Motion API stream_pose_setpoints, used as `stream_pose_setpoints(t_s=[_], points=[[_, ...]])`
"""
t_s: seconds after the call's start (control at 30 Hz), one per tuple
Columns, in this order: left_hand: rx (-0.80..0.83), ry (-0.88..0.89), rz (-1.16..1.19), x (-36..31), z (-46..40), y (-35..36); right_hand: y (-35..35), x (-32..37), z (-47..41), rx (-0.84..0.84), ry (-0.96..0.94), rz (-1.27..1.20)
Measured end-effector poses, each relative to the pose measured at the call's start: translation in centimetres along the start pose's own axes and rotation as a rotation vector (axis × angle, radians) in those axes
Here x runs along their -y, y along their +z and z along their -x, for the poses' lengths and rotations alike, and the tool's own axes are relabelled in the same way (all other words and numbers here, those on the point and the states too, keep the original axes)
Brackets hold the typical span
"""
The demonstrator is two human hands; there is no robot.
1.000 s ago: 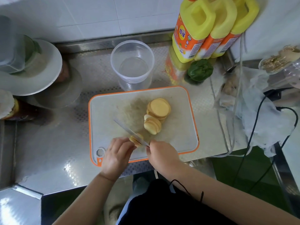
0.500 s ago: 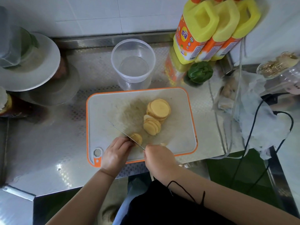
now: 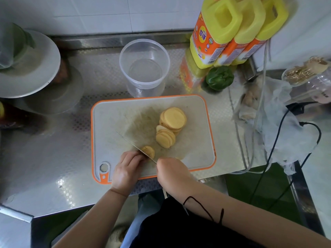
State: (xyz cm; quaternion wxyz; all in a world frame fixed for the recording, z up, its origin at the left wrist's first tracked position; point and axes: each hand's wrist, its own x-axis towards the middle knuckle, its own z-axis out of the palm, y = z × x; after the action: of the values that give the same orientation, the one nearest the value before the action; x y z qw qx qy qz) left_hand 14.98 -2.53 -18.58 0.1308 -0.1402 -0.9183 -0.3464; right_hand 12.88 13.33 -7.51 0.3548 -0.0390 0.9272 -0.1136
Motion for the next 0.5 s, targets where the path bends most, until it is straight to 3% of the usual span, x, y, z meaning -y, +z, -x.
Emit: stream_pose_setpoints(t_s=[0.33,0.5], points=[[0.039,-0.002,-0.016,0.1,0.4,0.0,1.6,-0.1,-1.0,-0.04,0.013,-0.028],[-0.069,0.012,-0.042,-3.1,-3.9,-3.7,2.1,0.0,-1.1,-0.042,-0.015,-0.005]])
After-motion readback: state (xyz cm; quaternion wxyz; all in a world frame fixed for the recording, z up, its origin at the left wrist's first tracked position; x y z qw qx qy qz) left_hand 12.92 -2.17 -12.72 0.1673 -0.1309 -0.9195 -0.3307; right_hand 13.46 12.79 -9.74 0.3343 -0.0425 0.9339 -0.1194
